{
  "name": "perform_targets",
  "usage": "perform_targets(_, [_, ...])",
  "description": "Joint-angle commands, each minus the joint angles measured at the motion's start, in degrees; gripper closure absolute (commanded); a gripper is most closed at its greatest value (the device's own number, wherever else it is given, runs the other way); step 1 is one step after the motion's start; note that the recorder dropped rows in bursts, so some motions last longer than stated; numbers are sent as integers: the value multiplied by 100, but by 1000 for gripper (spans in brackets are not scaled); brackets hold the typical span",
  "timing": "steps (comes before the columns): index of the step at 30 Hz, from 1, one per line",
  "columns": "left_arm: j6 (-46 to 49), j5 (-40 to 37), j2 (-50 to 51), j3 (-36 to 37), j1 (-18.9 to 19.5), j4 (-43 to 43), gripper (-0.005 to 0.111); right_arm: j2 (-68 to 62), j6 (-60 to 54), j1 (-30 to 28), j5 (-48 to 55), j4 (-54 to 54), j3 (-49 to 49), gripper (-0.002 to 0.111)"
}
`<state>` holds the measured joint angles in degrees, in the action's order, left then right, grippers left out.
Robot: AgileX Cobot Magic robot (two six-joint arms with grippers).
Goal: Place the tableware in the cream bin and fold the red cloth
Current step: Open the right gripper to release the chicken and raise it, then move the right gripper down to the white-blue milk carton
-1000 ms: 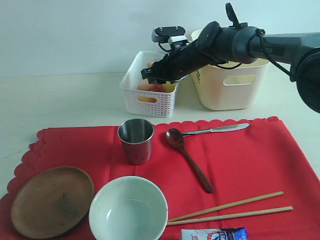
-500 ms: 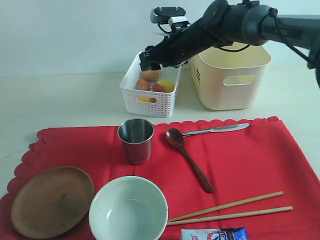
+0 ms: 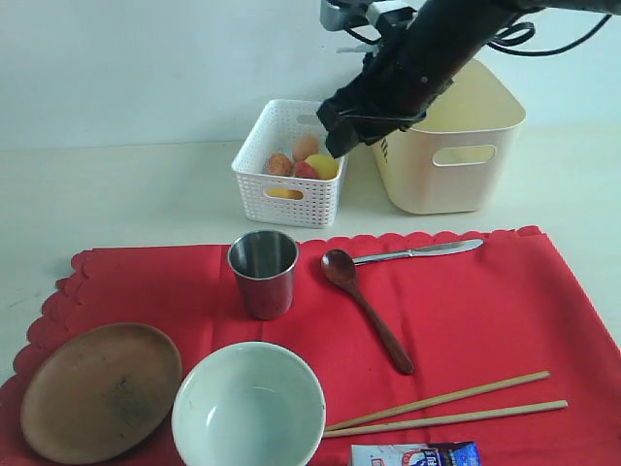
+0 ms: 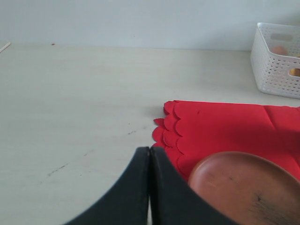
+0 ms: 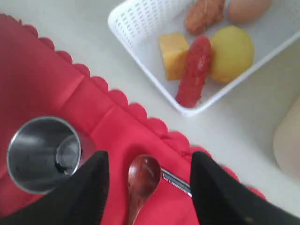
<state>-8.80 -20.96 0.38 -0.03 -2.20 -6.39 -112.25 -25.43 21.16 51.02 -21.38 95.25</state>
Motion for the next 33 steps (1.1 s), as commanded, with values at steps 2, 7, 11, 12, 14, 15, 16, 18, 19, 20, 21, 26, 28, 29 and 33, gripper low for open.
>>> perform_targets(2, [-25,55,-38,3,24,-5,107,955,-41,-26,-461,310,-1211,58])
perform_targets(7, [-25,55,-38,3,24,-5,107,1803,-187,-26,-653,368,-2169,58])
perform_targets(11, [-13,55,-38,3,24,-5,107,2491,-211,-15,-600,332,-2732,58])
perform_targets(12, [-13,55,-38,3,24,-5,107,2627,-211,-15,-565,332,-2829,58])
perform_targets(14, [-13,55,-38,3,24,-5,107,2966,-224,-15,-478,332,-3005,58])
perform_targets(15, [-13,55,-38,3,24,-5,107,3095,-253,-15,-389,332,-3061,58])
perform_targets(16, [-13,55,-38,3,24,-5,107,3256,-299,-15,-297,332,-3123,58])
perform_targets(18, [-13,55,-38,3,24,-5,107,3554,-407,-15,-102,332,-3220,58])
perform_targets(19, [-13,55,-38,3,24,-5,107,3690,-483,-15,30,332,-3265,58])
perform_targets(20, [-13,55,-38,3,24,-5,107,3822,-542,-15,168,316,-3319,58])
perform_targets(21, [-13,55,-38,3,24,-5,107,3918,-591,-15,259,300,-3391,58])
perform_targets(26, [-13,55,-38,3,24,-5,107,4367,-1076,-15,348,-291,-3871,58])
perform_targets(28, [-13,55,-38,3,24,-5,107,4433,-1262,-15,326,-494,-4081,58])
perform_targets(29, [-13,55,-38,3,24,-5,107,4445,-1366,-15,310,-581,-4193,58])
perform_targets(33, [-24,55,-38,3,24,-5,107,4445,-1809,210,122,-655,-4622,58])
